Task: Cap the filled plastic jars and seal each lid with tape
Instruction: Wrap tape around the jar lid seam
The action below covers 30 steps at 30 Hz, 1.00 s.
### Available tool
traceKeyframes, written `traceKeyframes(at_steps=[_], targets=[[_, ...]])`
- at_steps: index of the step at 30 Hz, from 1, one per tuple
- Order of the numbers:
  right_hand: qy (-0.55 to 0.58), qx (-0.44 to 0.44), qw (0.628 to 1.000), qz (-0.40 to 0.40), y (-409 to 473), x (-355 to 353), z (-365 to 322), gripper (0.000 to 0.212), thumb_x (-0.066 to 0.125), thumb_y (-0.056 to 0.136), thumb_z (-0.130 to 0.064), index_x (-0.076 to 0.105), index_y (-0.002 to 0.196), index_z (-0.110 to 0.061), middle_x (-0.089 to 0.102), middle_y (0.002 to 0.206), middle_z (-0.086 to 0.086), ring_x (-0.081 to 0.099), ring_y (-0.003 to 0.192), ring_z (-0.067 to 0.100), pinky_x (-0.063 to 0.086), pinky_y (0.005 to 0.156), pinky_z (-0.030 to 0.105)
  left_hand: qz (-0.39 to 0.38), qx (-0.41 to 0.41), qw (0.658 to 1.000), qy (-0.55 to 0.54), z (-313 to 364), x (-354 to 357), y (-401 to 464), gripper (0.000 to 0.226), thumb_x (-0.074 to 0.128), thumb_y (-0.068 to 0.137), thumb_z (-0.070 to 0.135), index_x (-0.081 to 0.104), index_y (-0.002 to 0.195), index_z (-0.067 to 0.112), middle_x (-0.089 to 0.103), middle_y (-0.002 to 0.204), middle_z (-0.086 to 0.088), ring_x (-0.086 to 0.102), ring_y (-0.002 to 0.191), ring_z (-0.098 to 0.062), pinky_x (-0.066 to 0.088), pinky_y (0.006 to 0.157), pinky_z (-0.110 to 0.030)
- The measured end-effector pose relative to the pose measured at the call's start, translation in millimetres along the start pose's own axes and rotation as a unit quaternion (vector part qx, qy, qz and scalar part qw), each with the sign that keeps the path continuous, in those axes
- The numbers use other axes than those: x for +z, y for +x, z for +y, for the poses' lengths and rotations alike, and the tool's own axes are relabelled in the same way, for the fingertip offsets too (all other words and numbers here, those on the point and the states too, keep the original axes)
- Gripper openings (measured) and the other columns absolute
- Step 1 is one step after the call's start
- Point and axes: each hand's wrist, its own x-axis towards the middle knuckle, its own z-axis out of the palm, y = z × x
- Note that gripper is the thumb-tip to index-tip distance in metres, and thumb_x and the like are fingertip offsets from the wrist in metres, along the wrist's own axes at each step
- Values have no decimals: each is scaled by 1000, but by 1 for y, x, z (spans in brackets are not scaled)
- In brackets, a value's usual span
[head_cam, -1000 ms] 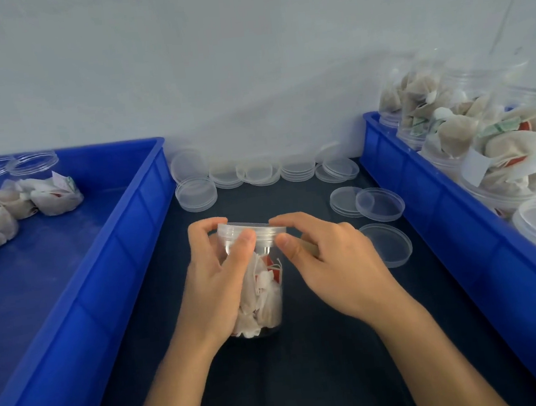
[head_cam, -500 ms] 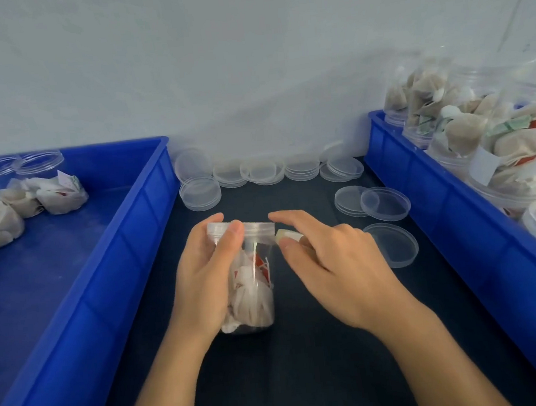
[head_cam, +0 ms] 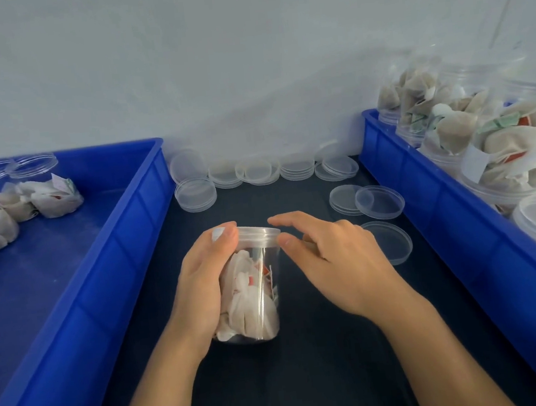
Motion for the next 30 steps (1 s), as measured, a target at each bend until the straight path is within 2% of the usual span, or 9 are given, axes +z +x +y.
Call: traceKeyframes(at_steps=[5, 9, 11, 15, 18, 20, 22, 25, 30], targets=[[1, -10, 999, -32, 0, 1, 0, 35, 36, 105, -54, 53, 135, -54, 53, 63, -38, 49, 60, 5, 50, 73, 36, -24, -3, 1000, -13, -3, -2, 0, 54, 67, 80, 68, 74, 122, 35, 76, 117, -12, 74, 110, -39, 60, 97, -59], [17, -10, 1000, -13, 0, 1, 2, 29, 44, 107, -49, 57, 133, -50, 54, 64, -40, 50, 59, 2, 47, 70, 32, -16, 15, 999, 25, -5, 4, 0, 69, 60, 76, 78, 62, 134, 41, 73, 116, 12, 74, 109, -15, 61, 85, -34], [19, -5, 1000, 0, 0, 1, 0, 34, 42, 105, -52, 59, 134, -49, 57, 64, -36, 53, 61, 2, 47, 71, 32, 17, 43, 996, 78, -4, 9, -1, 70, 55, 74, 82, 57, 134, 46, 69, 112, 25, 71, 105, 0, 58, 77, -21], [-34, -8, 998, 43, -3, 1, -8, 49, 30, 100, -61, 60, 136, -46, 54, 62, -18, 63, 72, 14, 54, 75, 39, 144, 139, 964, 174, -1, 14, -5, 45, 56, 84, 76, 61, 118, 47, 66, 111, 37, 67, 99, 13, 51, 70, -6], [-64, -25, 994, 90, -5, 8, -17, 47, 33, 103, -59, 62, 136, -42, 52, 63, -16, 65, 67, 18, 51, 63, 38, 123, 136, 964, 193, -2, 17, -8, 56, 54, 83, 80, 52, 132, 53, 62, 115, 44, 64, 105, 17, 54, 72, -14], [-58, -46, 991, 109, -7, 11, -22, 46, 36, 102, -52, 61, 139, -38, 48, 63, -20, 61, 62, 13, 48, 56, 36, 99, 125, 963, 217, -3, 18, -7, 77, 57, 79, 83, 39, 146, 52, 58, 121, 46, 60, 111, 18, 51, 84, -18], [-30, -57, 995, 79, -8, 11, -22, 48, 33, 100, -46, 50, 145, -42, 45, 63, -26, 58, 65, 11, 49, 56, 38, 87, 117, 971, 190, -4, 16, -3, 85, 60, 78, 83, 35, 152, 50, 57, 125, 44, 60, 115, 15, 52, 93, -24], [-28, -68, 996, 53, -8, 7, -20, 48, 31, 100, -47, 41, 148, -48, 45, 59, -24, 54, 62, 13, 48, 55, 39, 80, 93, 986, 116, -5, 11, -2, 87, 62, 78, 80, 39, 154, 43, 64, 125, 34, 66, 119, 3, 55, 102, -36], [-53, -48, 995, 63, -6, 2, -15, 47, 32, 103, -52, 49, 145, -42, 39, 58, -21, 47, 60, 11, 43, 56, 36, 77, 103, 987, 98, -9, 12, -3, 73, 57, 82, 80, 51, 143, 41, 69, 119, 27, 72, 111, -3, 57, 93, -37]])
